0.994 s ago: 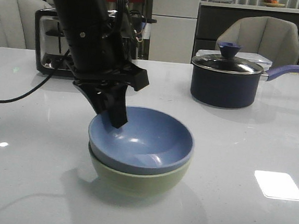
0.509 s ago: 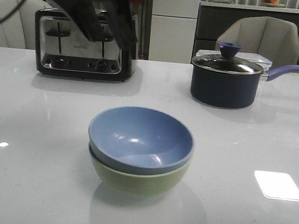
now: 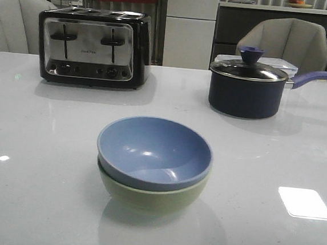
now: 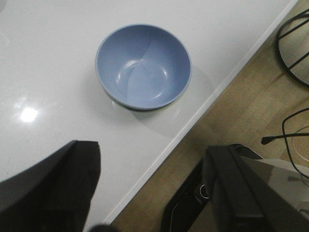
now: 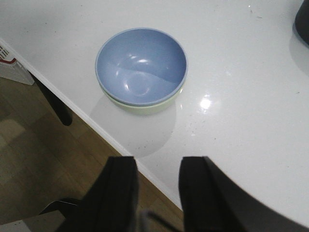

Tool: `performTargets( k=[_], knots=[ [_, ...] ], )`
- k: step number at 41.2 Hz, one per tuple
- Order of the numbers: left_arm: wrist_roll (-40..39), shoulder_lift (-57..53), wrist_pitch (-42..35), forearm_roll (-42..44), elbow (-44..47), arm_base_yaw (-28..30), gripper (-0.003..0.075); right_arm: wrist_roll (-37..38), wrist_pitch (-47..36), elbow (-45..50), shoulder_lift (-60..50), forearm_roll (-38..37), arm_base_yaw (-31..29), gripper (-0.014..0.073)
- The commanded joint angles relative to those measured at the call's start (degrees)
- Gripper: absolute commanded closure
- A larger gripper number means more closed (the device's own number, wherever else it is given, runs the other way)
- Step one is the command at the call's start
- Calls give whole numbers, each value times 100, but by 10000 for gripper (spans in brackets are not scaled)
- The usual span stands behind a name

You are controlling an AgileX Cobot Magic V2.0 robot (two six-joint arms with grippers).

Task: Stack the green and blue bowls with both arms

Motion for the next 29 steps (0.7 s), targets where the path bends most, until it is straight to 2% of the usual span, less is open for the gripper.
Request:
performTargets(
  k=[1, 8, 12, 17, 24, 27, 29],
  knots=[
    [-383, -564, -431, 319, 227, -37, 215, -79, -303, -164, -3, -39, -17, 241],
    [-949, -1401, -688, 1013, 894, -37, 215, -74, -147, -192, -3, -254, -32, 241],
    [-966, -1719, -810, 1026, 1143, -37, 215, 110, 32, -228, -3, -496, -32, 245],
    [-966, -1931, -914, 1026, 1313, -37, 215, 708, 245, -235, -3, -895, -32, 280],
    [-966, -1958, -1014, 1026, 1365, -37, 217, 947, 149, -229, -3, -892, -32, 295],
    [-966, -1958, -1092, 1026, 1365, -37, 263, 947, 113, -229, -3, -892, -32, 298],
    [-966, -1958, -1148, 1026, 1365, -37, 331, 947, 110, -229, -3, -892, -32, 328]
  ],
)
